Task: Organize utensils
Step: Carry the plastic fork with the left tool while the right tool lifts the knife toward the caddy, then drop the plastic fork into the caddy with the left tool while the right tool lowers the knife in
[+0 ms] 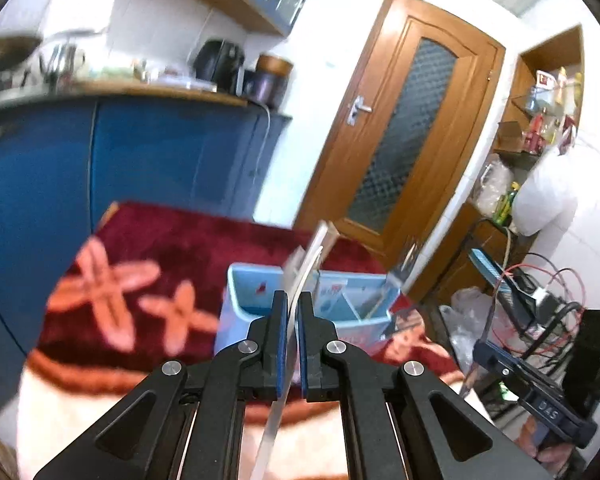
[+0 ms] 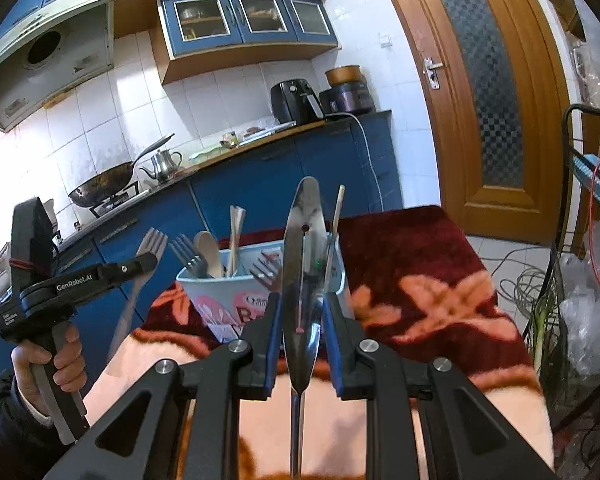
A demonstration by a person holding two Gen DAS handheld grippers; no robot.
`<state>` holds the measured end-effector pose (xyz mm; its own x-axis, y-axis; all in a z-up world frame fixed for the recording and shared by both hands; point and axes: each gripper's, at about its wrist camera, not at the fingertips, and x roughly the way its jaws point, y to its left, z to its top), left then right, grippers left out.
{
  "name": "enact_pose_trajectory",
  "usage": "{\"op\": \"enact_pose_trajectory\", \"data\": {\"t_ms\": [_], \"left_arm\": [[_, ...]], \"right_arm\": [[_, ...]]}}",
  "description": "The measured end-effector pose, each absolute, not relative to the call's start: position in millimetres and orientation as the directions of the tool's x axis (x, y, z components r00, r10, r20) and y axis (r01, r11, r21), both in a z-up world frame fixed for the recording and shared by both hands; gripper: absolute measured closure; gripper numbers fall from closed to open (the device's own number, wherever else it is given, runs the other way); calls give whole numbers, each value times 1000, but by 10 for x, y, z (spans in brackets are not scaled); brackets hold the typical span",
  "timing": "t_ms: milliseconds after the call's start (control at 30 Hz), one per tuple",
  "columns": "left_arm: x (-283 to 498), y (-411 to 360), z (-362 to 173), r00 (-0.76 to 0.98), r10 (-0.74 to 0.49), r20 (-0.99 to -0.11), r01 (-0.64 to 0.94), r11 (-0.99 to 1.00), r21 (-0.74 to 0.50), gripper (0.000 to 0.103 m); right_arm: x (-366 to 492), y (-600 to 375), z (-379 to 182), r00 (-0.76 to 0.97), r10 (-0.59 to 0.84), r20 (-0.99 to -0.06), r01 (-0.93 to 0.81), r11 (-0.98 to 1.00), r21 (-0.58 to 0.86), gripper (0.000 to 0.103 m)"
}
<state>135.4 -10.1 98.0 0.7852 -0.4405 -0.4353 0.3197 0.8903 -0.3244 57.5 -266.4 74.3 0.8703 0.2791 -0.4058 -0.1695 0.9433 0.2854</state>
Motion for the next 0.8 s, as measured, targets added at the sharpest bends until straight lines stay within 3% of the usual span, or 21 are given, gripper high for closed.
{"op": "enact_pose_trajectory", "data": {"t_ms": [333, 800], "left_arm": [[1538, -134, 1183, 832, -417, -367, 283, 887, -365, 101], [1479, 97, 1661, 933, -282, -222, 217, 936, -279, 101]], "right_arm": [[570, -2749, 760, 880, 275, -388, -166, 942, 292, 80], [643, -2820, 802, 894, 254, -369, -152, 947, 282, 80]]}}
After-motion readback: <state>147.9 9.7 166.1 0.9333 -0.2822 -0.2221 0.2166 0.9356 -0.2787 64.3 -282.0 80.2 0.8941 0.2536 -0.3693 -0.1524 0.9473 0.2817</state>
